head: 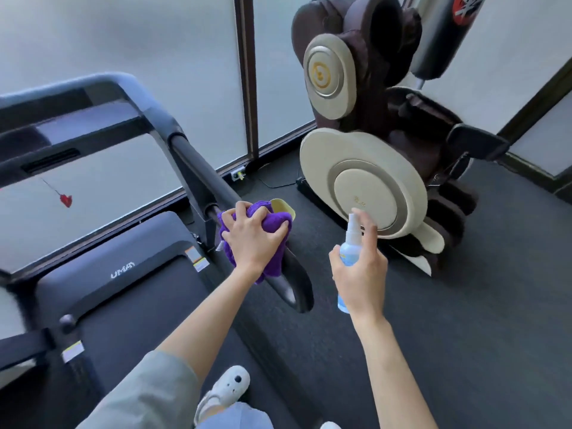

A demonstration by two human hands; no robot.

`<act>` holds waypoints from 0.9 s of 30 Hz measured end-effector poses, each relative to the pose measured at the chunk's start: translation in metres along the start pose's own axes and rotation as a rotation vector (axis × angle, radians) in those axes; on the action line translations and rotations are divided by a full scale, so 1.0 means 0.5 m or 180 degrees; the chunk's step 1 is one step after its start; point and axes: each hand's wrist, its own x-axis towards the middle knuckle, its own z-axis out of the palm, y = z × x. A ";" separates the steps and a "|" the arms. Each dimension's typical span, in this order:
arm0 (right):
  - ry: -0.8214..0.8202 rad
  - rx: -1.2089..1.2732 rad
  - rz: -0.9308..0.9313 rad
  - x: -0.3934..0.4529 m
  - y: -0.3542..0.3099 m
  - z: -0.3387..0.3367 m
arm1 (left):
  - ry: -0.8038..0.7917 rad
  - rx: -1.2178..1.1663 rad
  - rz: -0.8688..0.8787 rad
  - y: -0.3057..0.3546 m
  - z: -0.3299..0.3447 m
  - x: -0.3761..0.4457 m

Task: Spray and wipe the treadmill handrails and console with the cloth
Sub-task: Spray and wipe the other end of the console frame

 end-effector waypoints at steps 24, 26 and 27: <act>-0.0930 0.0317 -0.0775 0.083 0.039 0.004 | 0.0704 -0.1299 -0.1854 0.036 0.035 0.048; -0.0921 0.0335 -0.0808 0.102 0.039 0.024 | 0.0794 -0.1184 -0.1825 0.022 0.035 0.076; -0.0914 0.0358 -0.0835 0.114 0.039 0.035 | 0.0829 -0.1159 -0.1817 0.016 0.032 0.092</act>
